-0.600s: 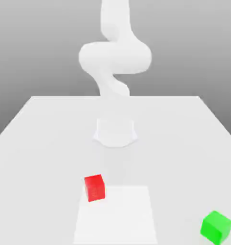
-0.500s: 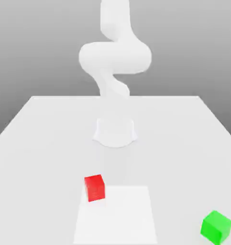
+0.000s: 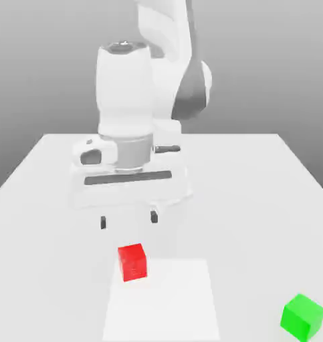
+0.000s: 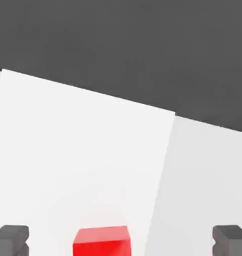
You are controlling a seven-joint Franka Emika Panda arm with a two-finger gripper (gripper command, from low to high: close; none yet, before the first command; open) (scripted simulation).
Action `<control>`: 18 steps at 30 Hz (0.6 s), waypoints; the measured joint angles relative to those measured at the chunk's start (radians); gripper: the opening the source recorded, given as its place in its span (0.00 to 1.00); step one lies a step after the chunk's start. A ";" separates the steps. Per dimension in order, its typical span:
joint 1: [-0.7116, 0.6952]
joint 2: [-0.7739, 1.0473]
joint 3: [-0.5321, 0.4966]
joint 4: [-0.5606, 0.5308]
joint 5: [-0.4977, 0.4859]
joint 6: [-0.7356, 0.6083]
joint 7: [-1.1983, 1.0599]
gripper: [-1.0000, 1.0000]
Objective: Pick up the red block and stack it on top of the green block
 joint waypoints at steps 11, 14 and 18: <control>-0.095 0.263 0.133 0.017 0.162 0.216 -0.131 0.00; -0.099 0.261 0.136 0.017 0.159 0.215 -0.129 0.00; -0.080 0.138 0.093 -0.001 0.069 0.111 -0.065 0.00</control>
